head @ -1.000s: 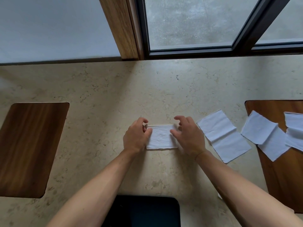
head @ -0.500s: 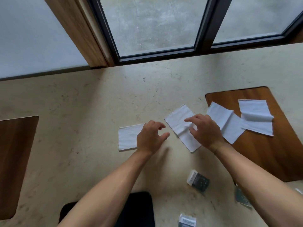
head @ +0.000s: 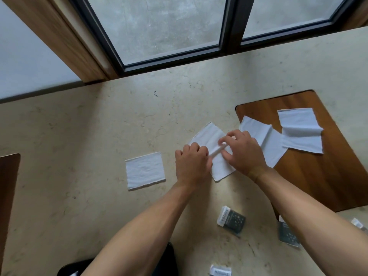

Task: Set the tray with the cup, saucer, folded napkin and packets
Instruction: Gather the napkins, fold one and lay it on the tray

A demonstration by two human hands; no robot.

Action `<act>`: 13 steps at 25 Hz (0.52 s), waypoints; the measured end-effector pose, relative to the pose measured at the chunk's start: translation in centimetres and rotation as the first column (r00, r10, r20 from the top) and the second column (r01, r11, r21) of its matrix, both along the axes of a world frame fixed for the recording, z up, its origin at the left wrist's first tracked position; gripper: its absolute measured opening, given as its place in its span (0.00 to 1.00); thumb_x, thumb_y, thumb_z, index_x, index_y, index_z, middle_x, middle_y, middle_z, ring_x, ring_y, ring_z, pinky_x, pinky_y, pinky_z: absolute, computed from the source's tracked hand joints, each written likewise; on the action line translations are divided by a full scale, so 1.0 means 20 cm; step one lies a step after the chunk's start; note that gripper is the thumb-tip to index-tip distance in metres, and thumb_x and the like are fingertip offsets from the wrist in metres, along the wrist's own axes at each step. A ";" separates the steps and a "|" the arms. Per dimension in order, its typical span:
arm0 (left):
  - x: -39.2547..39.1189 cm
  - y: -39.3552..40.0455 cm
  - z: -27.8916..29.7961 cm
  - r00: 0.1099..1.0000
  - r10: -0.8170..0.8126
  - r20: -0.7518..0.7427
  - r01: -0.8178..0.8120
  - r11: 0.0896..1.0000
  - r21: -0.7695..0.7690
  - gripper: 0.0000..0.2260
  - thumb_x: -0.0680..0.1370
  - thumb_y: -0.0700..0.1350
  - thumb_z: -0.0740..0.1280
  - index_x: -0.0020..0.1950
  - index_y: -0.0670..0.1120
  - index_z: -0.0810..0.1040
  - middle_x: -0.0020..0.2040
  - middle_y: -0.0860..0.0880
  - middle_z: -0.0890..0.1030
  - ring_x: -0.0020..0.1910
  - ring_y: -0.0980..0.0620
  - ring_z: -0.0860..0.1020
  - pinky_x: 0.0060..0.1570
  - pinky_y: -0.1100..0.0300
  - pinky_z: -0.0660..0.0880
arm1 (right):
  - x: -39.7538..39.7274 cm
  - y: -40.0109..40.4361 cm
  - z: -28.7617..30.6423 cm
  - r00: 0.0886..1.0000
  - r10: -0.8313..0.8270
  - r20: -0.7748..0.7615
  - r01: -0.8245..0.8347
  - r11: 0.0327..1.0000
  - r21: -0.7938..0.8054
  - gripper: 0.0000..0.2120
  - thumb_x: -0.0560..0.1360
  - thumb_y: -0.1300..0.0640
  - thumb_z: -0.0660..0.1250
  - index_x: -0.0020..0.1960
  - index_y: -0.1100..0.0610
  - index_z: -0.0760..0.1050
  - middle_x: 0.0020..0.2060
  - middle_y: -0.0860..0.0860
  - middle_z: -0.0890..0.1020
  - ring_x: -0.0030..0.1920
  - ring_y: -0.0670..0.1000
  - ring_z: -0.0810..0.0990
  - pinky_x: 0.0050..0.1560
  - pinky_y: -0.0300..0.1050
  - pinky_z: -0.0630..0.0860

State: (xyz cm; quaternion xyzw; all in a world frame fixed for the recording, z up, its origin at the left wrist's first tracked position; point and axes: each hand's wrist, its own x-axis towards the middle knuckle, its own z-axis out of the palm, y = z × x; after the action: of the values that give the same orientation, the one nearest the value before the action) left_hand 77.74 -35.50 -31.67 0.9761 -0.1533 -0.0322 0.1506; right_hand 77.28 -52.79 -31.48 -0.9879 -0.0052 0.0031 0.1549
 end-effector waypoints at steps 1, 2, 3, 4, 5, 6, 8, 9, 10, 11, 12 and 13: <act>0.01 0.00 0.00 1.000 0.007 -0.012 -0.007 1.000 -0.013 0.07 0.77 0.50 0.65 0.48 0.48 0.79 0.46 0.50 0.77 0.45 0.48 0.74 0.46 0.52 0.68 | 0.01 0.01 0.00 1.000 0.002 -0.009 -0.002 1.000 0.006 0.11 0.72 0.50 0.70 0.53 0.50 0.80 0.54 0.52 0.80 0.49 0.54 0.76 0.45 0.51 0.79; 0.01 0.01 0.01 1.000 0.019 -0.024 -0.020 0.999 -0.041 0.07 0.77 0.49 0.65 0.48 0.48 0.79 0.46 0.50 0.77 0.44 0.48 0.74 0.46 0.52 0.68 | 0.01 0.02 0.00 1.000 0.007 -0.017 -0.007 1.000 0.008 0.11 0.71 0.49 0.70 0.53 0.49 0.80 0.55 0.52 0.80 0.50 0.54 0.76 0.46 0.51 0.79; 0.02 0.01 0.02 0.999 0.036 -0.033 -0.038 0.996 -0.081 0.06 0.76 0.48 0.65 0.48 0.48 0.80 0.46 0.50 0.78 0.44 0.49 0.74 0.46 0.53 0.69 | 0.02 0.03 0.01 1.000 0.012 -0.017 -0.011 1.000 0.012 0.12 0.70 0.48 0.71 0.52 0.49 0.80 0.56 0.52 0.79 0.51 0.54 0.75 0.46 0.51 0.78; 0.02 0.02 0.04 0.998 0.054 -0.035 -0.058 0.990 -0.127 0.05 0.76 0.48 0.66 0.47 0.48 0.80 0.45 0.50 0.78 0.43 0.49 0.74 0.46 0.52 0.69 | 0.02 0.03 0.02 1.000 0.015 -0.008 -0.014 1.000 0.017 0.12 0.69 0.48 0.71 0.51 0.49 0.80 0.57 0.52 0.79 0.52 0.55 0.75 0.47 0.50 0.77; 0.02 0.03 0.07 0.997 0.068 -0.030 -0.072 0.982 -0.172 0.04 0.75 0.47 0.66 0.46 0.48 0.80 0.44 0.50 0.79 0.43 0.49 0.74 0.45 0.52 0.69 | 0.02 0.04 0.03 1.000 0.019 0.003 -0.019 0.999 0.027 0.11 0.69 0.48 0.72 0.50 0.50 0.81 0.57 0.52 0.79 0.52 0.55 0.75 0.47 0.50 0.76; 0.02 0.05 0.10 0.997 0.075 -0.022 -0.078 0.974 -0.214 0.04 0.74 0.46 0.67 0.45 0.47 0.79 0.44 0.51 0.79 0.42 0.50 0.75 0.44 0.53 0.69 | 0.03 0.06 0.04 1.000 0.023 0.013 -0.024 0.999 0.045 0.11 0.69 0.48 0.73 0.49 0.51 0.81 0.57 0.52 0.80 0.52 0.55 0.74 0.47 0.49 0.75; 0.03 0.11 0.15 0.995 0.089 -0.039 -0.097 0.941 -0.323 0.02 0.73 0.44 0.66 0.43 0.46 0.78 0.41 0.50 0.80 0.40 0.50 0.76 0.43 0.53 0.70 | 0.05 0.09 0.08 1.000 0.021 0.008 -0.022 0.992 0.126 0.11 0.69 0.49 0.73 0.47 0.53 0.82 0.54 0.52 0.81 0.51 0.55 0.74 0.46 0.49 0.75; 0.04 0.16 0.17 0.990 0.114 -0.082 -0.137 0.909 -0.394 0.01 0.73 0.43 0.66 0.43 0.46 0.76 0.39 0.50 0.80 0.38 0.50 0.76 0.41 0.53 0.70 | 0.05 0.11 0.10 1.000 0.021 -0.019 -0.017 0.981 0.192 0.10 0.70 0.49 0.73 0.46 0.54 0.82 0.51 0.51 0.82 0.49 0.54 0.75 0.46 0.50 0.77; 0.04 0.21 0.19 0.978 0.152 -0.146 -0.203 0.866 -0.457 0.01 0.74 0.43 0.65 0.42 0.47 0.74 0.36 0.51 0.79 0.36 0.50 0.76 0.39 0.54 0.71 | 0.06 0.14 0.13 0.998 0.029 -0.058 -0.012 0.961 0.277 0.10 0.70 0.50 0.72 0.45 0.56 0.82 0.47 0.51 0.83 0.47 0.53 0.76 0.45 0.53 0.78; 0.04 0.27 0.20 0.957 0.192 -0.218 -0.278 0.823 -0.495 0.02 0.74 0.43 0.64 0.42 0.47 0.73 0.33 0.51 0.78 0.33 0.50 0.75 0.36 0.54 0.71 | 0.06 0.18 0.15 0.994 0.039 -0.105 0.002 0.928 0.372 0.10 0.70 0.50 0.72 0.44 0.57 0.81 0.42 0.51 0.84 0.43 0.53 0.78 0.43 0.55 0.79; 0.04 0.33 0.21 0.931 0.232 -0.282 -0.350 0.785 -0.512 0.02 0.75 0.43 0.63 0.42 0.48 0.72 0.31 0.52 0.76 0.31 0.51 0.73 0.34 0.55 0.70 | 0.06 0.22 0.17 0.987 0.050 -0.155 0.025 0.892 0.451 0.10 0.71 0.51 0.72 0.42 0.59 0.80 0.38 0.52 0.83 0.40 0.52 0.79 0.41 0.55 0.79; 0.04 0.39 0.22 0.905 0.265 -0.331 -0.410 0.748 -0.521 0.03 0.76 0.43 0.63 0.43 0.48 0.71 0.31 0.53 0.75 0.30 0.52 0.72 0.33 0.55 0.69 | 0.07 0.27 0.19 0.979 0.057 -0.198 0.051 0.862 0.505 0.11 0.71 0.51 0.72 0.41 0.60 0.79 0.35 0.54 0.82 0.37 0.51 0.78 0.40 0.54 0.78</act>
State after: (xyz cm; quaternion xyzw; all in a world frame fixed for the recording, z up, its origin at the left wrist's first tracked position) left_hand 78.58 -27.66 -27.22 0.8835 0.0437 -0.0718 0.4608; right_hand 78.68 -47.46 -27.74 -0.9065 0.0087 0.1041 0.4090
